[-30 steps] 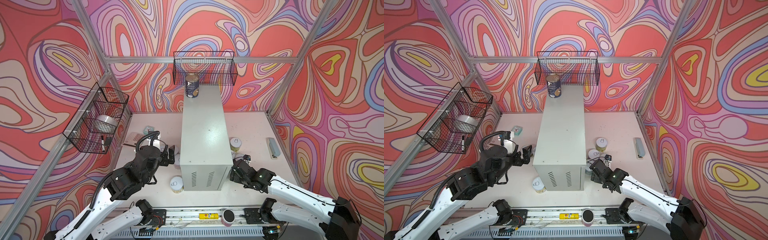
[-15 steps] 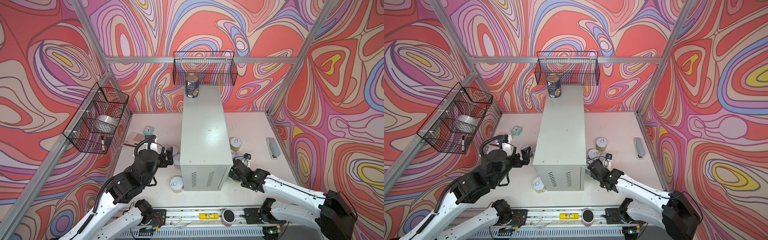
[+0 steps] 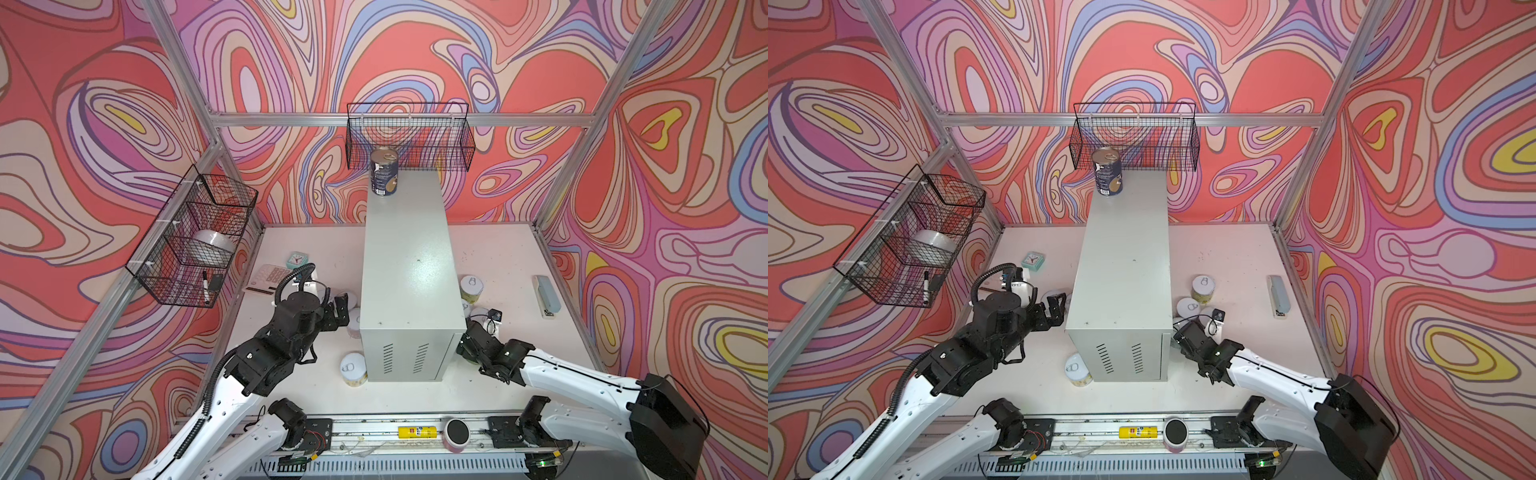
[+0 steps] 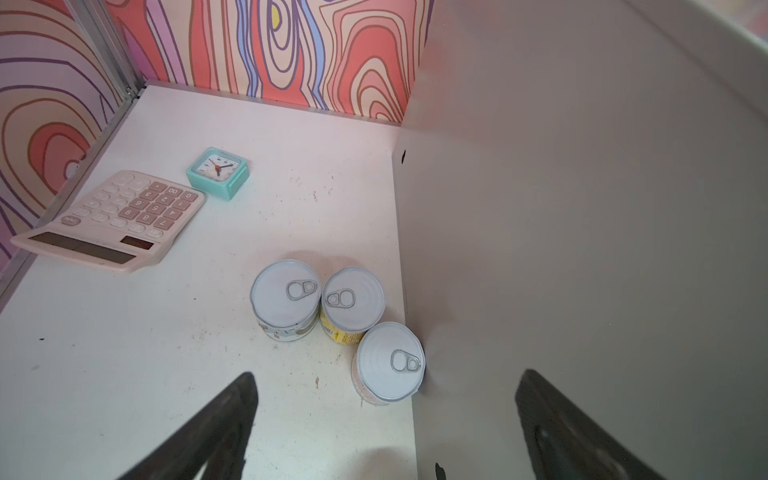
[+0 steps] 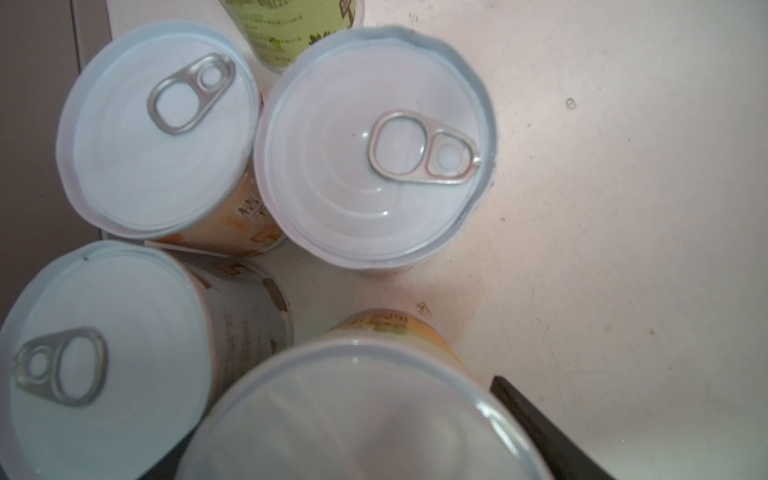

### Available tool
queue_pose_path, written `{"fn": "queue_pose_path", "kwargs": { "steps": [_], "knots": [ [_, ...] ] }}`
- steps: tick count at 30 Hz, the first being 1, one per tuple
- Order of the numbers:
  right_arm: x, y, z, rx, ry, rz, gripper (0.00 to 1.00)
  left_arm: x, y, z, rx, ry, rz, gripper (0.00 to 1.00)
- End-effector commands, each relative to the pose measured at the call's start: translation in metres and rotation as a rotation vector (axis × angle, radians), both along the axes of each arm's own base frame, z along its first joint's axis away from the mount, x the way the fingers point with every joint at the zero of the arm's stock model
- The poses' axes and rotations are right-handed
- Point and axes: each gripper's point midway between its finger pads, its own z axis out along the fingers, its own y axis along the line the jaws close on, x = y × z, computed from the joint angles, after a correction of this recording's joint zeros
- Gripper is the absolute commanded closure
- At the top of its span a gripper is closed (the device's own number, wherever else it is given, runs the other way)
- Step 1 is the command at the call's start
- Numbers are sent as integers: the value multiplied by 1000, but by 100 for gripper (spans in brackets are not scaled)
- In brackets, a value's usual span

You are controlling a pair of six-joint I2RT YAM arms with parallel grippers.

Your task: Place and organize the canned foods onto the counter

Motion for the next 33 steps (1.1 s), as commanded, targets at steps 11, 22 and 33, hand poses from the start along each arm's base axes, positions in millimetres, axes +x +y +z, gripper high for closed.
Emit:
{"fn": "queue_pose_path", "kwargs": {
  "steps": [11, 22, 33],
  "knots": [
    [-4, -11, -6, -40, 20, -58, 32, 10, -2, -1, -29, -3, 7, 1],
    [10, -8, 39, -82, -43, -26, 100, 18, 2, 16, 9, -23, 19, 3],
    [46, -2, 174, -246, -175, 53, 100, 20, 10, 60, 35, -117, 38, 5]
  ]
}}
